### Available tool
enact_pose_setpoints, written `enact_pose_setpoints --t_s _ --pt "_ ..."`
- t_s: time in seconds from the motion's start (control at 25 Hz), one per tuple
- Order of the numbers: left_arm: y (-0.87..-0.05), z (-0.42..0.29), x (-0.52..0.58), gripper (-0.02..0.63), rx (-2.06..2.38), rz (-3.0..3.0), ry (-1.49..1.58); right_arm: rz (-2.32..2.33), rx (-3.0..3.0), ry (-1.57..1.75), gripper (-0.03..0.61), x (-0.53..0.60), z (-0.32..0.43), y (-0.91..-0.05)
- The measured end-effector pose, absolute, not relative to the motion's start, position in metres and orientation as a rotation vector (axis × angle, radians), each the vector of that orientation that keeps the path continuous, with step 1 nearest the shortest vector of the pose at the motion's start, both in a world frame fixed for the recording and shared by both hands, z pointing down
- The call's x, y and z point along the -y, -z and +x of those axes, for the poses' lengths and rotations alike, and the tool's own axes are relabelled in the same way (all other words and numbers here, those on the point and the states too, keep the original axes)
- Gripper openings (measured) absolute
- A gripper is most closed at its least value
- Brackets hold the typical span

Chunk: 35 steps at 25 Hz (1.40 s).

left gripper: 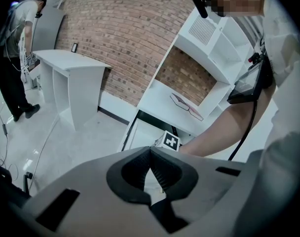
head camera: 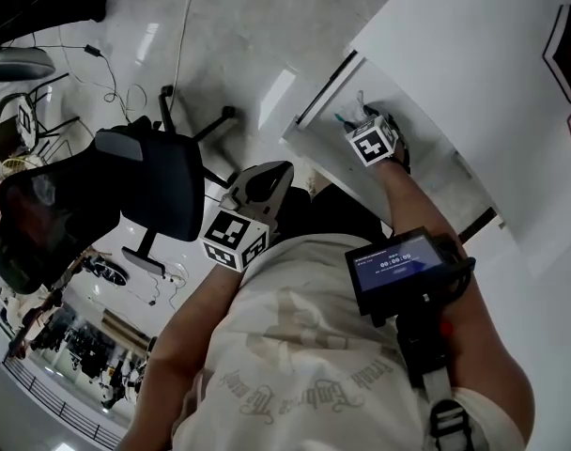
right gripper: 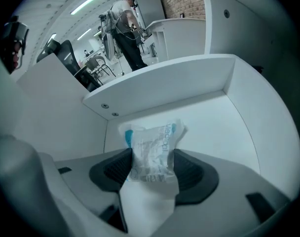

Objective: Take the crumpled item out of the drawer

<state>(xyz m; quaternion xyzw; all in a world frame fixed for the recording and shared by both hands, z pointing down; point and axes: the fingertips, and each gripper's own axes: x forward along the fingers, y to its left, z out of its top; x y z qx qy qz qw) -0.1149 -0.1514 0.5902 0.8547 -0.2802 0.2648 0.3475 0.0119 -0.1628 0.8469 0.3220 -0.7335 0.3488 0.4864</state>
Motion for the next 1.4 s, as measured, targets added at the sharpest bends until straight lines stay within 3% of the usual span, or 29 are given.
enact_pose_setpoints --t_s 0.8,1.4 --pt "-0.574 -0.119 0.138 0.020 0.729 2.241 -0.706 0.747 1.787 -0.740 0.193 0.155 0.006 -0.836" --pt "-0.577 -0.123 0.145 0.020 0.735 2.299 -0.709 0.787 1.800 -0.716 0.179 0.163 0.011 -0.840"
